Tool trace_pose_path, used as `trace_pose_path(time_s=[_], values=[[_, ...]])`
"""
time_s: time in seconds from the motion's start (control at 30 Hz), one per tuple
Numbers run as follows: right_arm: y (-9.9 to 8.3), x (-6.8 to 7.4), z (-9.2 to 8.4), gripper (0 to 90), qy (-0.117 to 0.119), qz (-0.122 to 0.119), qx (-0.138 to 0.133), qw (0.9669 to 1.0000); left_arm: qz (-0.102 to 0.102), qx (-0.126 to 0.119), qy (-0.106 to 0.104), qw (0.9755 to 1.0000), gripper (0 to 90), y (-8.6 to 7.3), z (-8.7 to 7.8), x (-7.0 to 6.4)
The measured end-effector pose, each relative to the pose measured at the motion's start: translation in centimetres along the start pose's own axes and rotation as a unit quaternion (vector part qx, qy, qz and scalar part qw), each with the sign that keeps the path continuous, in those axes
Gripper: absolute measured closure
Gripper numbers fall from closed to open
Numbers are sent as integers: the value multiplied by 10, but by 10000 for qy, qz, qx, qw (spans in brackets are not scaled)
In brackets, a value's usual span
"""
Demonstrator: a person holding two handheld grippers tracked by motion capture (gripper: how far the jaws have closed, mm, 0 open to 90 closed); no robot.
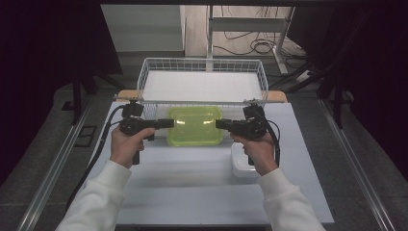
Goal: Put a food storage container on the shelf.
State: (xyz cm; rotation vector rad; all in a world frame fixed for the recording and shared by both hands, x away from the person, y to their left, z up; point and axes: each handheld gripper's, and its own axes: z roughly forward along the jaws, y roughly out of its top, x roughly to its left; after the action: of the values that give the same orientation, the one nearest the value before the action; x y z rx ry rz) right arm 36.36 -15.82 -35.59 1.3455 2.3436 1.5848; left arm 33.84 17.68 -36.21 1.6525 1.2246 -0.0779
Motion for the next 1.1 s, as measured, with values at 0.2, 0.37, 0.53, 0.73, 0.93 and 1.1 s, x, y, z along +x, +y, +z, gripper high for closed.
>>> trace_pose_path(time_s=[0.2,0.37,0.53,0.73,0.93,1.1], values=[[9,1,-5,781,12,-27,-79,10000,76,-52,25,10000,777,11,-3,-6],[21,2,-10,782,5,-118,-174,9998,162,-96,45,9998,778,24,-5,-12],[29,0,-11,782,9,-98,-218,9997,229,-91,78,9997,778,35,-3,-14],[45,-10,-11,782,-8,-61,-246,9997,219,-95,31,9997,777,51,4,-12],[57,-17,-9,782,15,-7,-294,9996,271,-98,94,9995,779,66,8,-12],[66,-19,-8,782,3,-21,-324,9995,236,-142,64,9996,777,77,9,-11]])
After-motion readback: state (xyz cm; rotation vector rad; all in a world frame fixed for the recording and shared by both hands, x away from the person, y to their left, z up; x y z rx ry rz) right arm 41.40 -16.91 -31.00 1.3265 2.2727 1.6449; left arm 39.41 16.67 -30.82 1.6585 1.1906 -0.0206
